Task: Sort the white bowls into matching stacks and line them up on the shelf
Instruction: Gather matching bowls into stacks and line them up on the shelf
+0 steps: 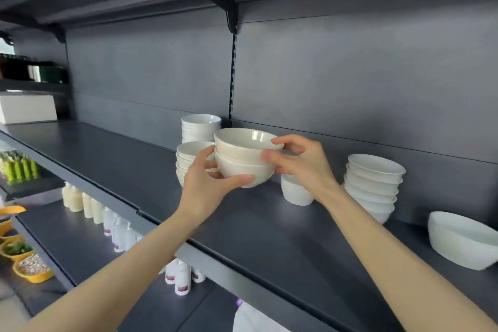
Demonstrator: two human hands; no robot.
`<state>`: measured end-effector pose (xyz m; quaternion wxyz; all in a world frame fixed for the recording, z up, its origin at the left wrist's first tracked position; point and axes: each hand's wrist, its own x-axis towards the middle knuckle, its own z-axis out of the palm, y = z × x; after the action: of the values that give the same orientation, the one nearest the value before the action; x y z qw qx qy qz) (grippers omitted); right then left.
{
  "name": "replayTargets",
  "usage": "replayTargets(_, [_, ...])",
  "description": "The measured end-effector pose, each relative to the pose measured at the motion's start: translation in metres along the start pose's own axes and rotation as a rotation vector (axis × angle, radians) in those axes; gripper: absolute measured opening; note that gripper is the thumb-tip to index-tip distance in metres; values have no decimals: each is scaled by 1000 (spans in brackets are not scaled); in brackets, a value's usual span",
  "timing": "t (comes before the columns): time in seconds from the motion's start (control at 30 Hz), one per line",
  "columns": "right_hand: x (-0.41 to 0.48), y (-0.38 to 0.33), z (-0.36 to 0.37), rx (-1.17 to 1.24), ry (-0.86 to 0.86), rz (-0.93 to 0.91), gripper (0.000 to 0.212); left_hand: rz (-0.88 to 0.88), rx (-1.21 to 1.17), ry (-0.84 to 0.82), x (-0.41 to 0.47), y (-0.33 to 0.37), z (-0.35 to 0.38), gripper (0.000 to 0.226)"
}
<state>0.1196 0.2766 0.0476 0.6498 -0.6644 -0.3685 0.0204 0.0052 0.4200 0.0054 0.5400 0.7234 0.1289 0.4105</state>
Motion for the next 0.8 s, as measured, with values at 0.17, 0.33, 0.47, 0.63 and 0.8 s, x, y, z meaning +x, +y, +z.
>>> replayTargets(0.17, [61, 0, 47, 39, -41, -56, 40, 29, 53, 58, 60, -10, -36, 88])
replayTargets(0.33, [107, 10, 89, 26, -57, -88, 49, 22, 46, 64, 106, -29, -64, 86])
replayTargets(0.47, [128, 25, 110, 14, -48, -52, 60, -10, 52, 4, 135, -51, -79, 85])
replayTargets(0.63, [136, 47, 125, -59, 14, -5, 64, -74, 93, -113, 155, -80, -86, 95])
replayTargets(0.8, [132, 57, 133, -105, 88, 20, 58, -65, 86, -195, 166, -95, -87, 78])
